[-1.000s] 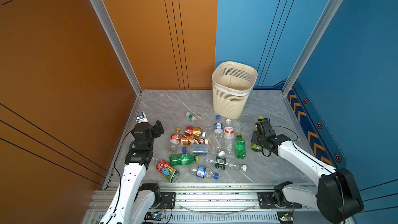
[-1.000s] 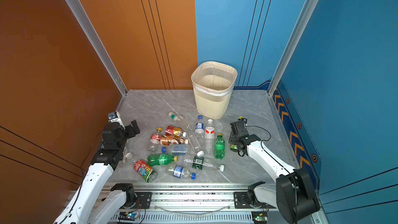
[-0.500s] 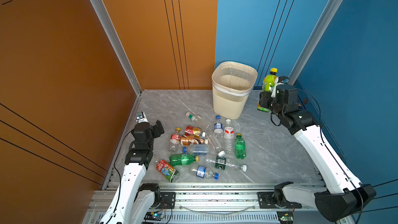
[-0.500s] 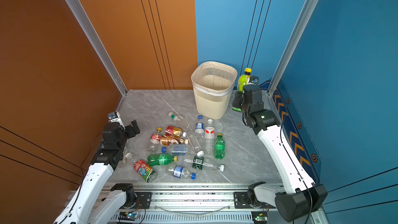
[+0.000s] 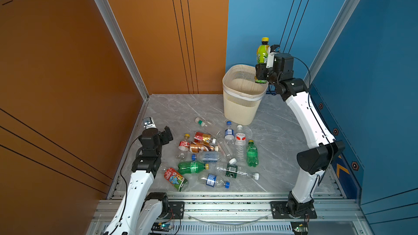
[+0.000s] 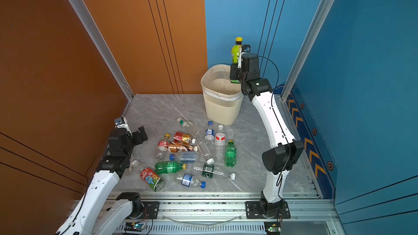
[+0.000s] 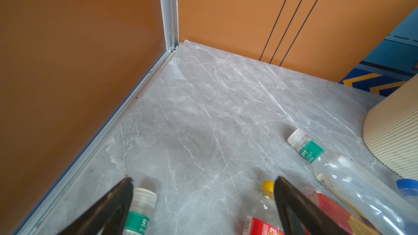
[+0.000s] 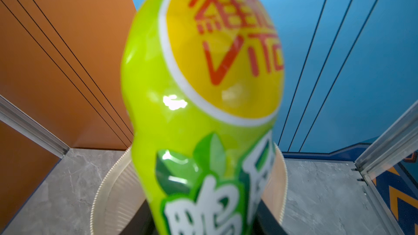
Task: Put the plastic bottles in the bin
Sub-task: 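Lift the VITA bottle with the right gripper over the cream wastebasket, then open the right gripper to drop the VITA bottle into the basket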
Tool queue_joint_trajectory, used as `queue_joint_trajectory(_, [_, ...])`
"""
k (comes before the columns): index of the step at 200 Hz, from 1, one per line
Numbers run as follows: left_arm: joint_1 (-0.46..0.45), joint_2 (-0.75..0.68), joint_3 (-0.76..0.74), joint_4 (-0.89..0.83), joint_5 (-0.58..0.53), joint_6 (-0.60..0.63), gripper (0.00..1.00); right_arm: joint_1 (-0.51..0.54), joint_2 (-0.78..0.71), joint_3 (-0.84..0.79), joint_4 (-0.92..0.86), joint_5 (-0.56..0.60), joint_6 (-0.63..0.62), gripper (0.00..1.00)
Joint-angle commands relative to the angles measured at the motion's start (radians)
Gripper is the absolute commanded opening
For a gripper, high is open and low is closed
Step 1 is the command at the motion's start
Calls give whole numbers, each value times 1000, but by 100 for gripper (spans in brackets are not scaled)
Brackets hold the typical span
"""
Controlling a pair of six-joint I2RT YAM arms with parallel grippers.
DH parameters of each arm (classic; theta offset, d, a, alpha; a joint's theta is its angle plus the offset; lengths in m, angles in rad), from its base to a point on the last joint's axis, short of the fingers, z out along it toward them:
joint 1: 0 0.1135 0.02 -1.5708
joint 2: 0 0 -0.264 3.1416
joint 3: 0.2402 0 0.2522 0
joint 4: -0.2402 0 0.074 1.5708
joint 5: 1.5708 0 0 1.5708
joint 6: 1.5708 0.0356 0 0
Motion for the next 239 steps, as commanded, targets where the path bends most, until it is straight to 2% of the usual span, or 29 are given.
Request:
queue_joint_trajectory(1, [-6,-2,29,-22,-21,13,98,-1,32,53,-44,-41,-111,46])
queue_joint_trajectory(76, [-10,7,29,-22,-21,15,98,7,120,81,-98,-57,-279,46])
queue_joint_trajectory(161, [-12,15,32,-24,-20,15,98,10,198,118,-183,-63,-324,47])
queue_joint_trajectory(179, [-11,15,33,-24,-21,18,98,14,208,132,-189,-40,-322,58])
queue_joint_trajectory(189, [-12,16,33,-25,-21,18,98,15,205,144,-189,-34,-324,71])
queue_joint_trajectory(198, [-12,16,33,-25,-21,17,98,17,197,159,-182,-30,-317,78])
queue_joint_trajectory(224, [-13,18,33,-25,-17,15,98,22,180,234,-165,16,-289,91])
queue_joint_trajectory(239, [-13,18,33,-25,-14,13,98,25,107,238,-134,43,-256,96])
